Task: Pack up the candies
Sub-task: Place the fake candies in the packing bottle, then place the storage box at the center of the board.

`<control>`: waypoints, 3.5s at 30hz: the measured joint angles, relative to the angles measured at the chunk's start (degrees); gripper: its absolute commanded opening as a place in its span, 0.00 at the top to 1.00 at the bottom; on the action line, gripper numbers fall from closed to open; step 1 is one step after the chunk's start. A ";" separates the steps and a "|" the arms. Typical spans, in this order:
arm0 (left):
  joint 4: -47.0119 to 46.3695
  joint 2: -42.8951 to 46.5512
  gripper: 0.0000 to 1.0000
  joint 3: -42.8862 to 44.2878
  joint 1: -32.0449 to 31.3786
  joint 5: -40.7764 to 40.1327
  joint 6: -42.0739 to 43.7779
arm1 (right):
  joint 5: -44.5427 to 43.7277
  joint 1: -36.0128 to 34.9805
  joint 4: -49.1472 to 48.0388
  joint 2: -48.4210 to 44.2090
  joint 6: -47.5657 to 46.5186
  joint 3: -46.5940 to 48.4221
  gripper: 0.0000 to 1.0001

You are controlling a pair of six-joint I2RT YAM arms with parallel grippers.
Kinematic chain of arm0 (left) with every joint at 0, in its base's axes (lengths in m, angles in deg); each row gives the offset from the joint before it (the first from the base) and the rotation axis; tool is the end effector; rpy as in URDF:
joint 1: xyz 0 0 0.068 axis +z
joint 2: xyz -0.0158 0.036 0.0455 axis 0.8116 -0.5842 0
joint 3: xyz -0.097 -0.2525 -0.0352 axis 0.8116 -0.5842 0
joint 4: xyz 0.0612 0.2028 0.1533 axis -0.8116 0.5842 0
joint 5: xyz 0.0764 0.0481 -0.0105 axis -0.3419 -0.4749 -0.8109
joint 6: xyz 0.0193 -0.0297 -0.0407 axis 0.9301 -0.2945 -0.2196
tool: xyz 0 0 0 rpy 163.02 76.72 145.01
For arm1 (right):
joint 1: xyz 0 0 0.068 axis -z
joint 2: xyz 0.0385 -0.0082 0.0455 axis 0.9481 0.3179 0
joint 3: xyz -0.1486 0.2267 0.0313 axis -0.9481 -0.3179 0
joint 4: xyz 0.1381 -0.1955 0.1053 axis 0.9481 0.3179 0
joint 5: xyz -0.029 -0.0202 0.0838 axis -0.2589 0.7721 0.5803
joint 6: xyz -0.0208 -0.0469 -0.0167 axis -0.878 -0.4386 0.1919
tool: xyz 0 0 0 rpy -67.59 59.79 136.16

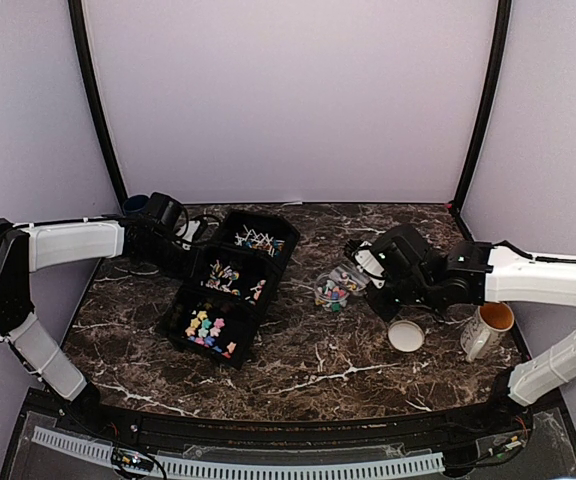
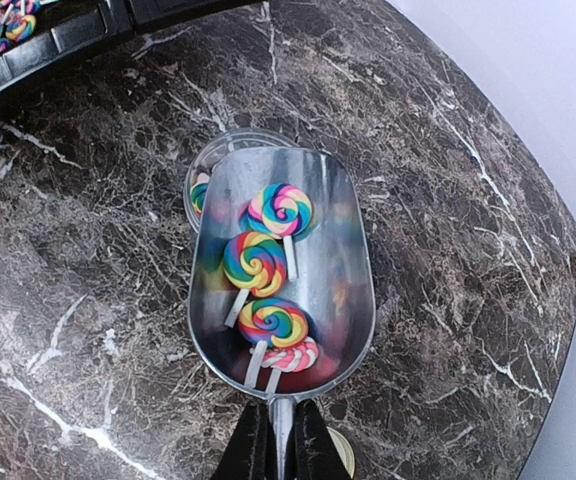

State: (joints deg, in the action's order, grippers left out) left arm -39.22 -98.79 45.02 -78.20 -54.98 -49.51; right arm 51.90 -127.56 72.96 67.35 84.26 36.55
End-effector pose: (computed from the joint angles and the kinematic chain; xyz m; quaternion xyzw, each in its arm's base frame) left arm 0.3043 -0.1439 0.2226 0.1371 0.9254 -0.2046 0.2880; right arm 0.1620 0.2144 0.2600 -0.3492 0.8501 -0.0076 0.3940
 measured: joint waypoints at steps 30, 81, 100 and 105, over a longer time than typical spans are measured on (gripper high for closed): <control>0.00 -0.02 1.00 0.02 0.00 0.11 0.00 | 2.23 0.07 21.53 10.32 0.07 15.52 1.00; 0.00 -0.02 1.00 0.02 0.00 0.11 0.00 | -2.32 0.04 32.81 21.35 -2.80 27.98 1.00; 0.09 -0.04 1.00 0.04 0.00 0.15 0.07 | -2.51 -1.29 26.29 26.86 -6.19 30.73 1.00; 2.27 -1.60 1.00 2.12 -0.15 0.04 1.07 | -3.28 -1.29 22.64 21.59 -6.25 27.17 1.00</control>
State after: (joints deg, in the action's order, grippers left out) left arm -36.94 -100.39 47.14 -78.35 -54.94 -48.44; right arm 48.63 -128.85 95.61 88.94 78.01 63.72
